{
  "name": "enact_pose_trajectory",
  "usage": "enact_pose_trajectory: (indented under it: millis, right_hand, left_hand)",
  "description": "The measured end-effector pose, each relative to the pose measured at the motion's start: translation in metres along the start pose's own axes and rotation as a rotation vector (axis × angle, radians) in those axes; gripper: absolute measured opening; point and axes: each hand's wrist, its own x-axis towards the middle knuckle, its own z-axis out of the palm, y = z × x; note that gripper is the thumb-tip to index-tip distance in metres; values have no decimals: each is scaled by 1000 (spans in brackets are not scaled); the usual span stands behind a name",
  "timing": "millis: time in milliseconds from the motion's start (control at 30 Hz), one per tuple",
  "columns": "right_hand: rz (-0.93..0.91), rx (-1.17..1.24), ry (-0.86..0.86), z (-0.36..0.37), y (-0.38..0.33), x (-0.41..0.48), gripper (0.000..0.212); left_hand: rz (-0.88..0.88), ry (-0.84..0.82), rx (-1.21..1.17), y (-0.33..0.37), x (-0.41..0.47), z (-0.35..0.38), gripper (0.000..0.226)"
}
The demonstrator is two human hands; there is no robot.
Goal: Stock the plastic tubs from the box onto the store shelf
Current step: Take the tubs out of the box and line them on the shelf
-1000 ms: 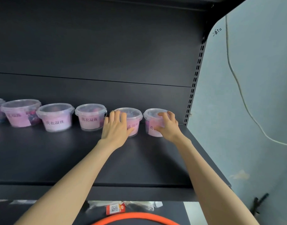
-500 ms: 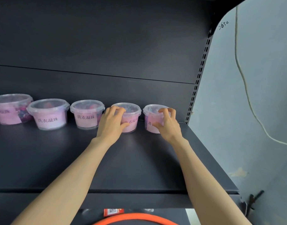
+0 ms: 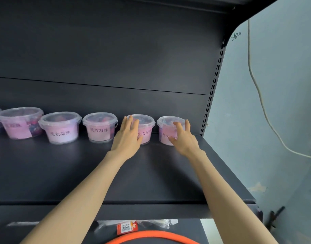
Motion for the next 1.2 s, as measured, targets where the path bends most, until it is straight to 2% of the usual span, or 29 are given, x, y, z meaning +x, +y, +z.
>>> enact_pose_trajectory:
  millis: [67,200,267,367,500,567,700,900,1067,1200]
  right_hand:
    - [-1,-38,40,-5,-7,-13,52]
    - [-104,-4,197,-20,-33,-45,33]
    - [-133,32,230,-31,-56,-96,26]
    - [-195,155,312,-35,-70,-130,20]
    - [-254,207,320,-18,-86,-208,21]
    - [-259,253,297,1,-86,-252,21]
    - [-211,279,208,45,-80,-342,20]
    - [-48,260,-33,92,-87,-453,25]
    - [-56,239,-106,120,-129,-495,27]
    - [-96,262,-145,154,-191,-512,26]
  left_hand:
    - [7,81,-9,4,-5,-15,52]
    - [159,205,-37,6,-22,-58,27]
    - [212,205,-98,6,-69,-90,19]
    - [226,254,-176,0,-107,-108,15]
    - [187,289,-208,-12,-197,-128,17]
    - [160,250,-200,-18,-247,-127,19]
    - [80,71,-220,-30,-342,-114,16]
    - [-7,-157,-233,-50,-449,-115,17]
    - [-48,-180,-240,-87,-505,-138,26]
    - [-135,-145,-227,-146,-542,-169,27]
